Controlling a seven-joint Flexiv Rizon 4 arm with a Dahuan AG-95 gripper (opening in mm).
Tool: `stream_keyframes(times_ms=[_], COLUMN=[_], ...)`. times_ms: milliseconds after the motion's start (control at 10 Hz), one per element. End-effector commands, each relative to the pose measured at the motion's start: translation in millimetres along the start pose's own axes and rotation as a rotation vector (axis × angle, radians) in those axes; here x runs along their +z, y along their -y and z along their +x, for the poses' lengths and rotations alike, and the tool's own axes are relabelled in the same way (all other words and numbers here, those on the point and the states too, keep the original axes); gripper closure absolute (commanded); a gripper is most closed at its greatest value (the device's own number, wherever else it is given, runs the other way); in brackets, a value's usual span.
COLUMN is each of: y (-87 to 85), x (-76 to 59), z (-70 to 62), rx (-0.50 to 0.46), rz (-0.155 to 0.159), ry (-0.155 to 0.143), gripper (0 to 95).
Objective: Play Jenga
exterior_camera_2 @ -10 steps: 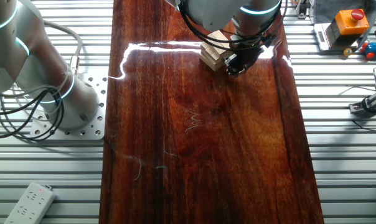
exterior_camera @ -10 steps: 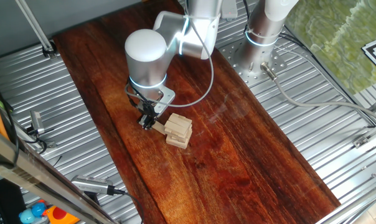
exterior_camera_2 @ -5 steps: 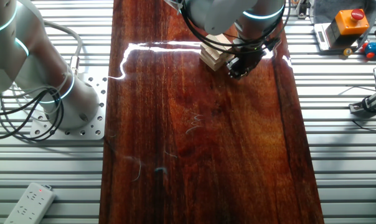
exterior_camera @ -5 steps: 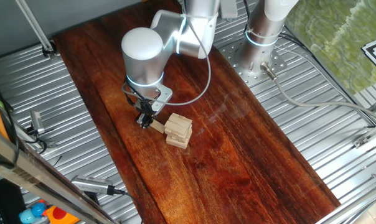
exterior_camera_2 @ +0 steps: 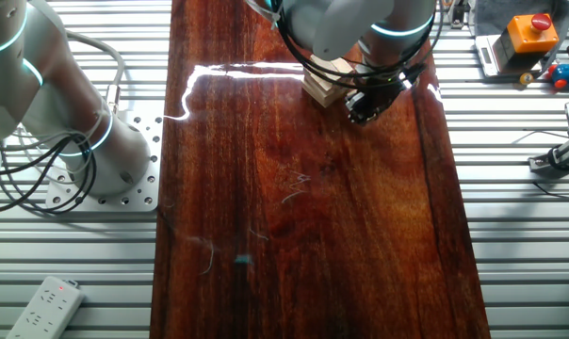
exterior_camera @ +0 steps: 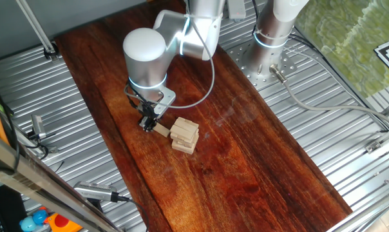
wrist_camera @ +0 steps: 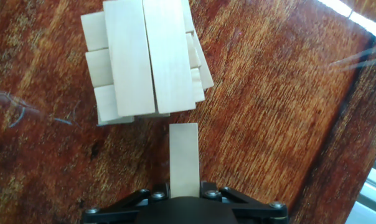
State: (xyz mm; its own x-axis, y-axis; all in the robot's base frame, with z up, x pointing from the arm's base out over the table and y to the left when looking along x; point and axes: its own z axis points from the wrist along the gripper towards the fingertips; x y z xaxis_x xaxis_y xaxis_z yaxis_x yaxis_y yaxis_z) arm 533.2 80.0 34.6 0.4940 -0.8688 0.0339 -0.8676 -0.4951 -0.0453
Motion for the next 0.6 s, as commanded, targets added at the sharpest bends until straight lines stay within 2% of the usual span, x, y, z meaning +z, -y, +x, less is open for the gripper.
stream_keyframes(times_ms=[100, 600], y=[0.2, -1.2], x=[-0.5, -0.7], z=[2.8, 14.2], rx=[-0.001, -0.003], rz=[-0.003, -0.005], ry=[0.0, 0.008], gripper=[95.0, 95.0])
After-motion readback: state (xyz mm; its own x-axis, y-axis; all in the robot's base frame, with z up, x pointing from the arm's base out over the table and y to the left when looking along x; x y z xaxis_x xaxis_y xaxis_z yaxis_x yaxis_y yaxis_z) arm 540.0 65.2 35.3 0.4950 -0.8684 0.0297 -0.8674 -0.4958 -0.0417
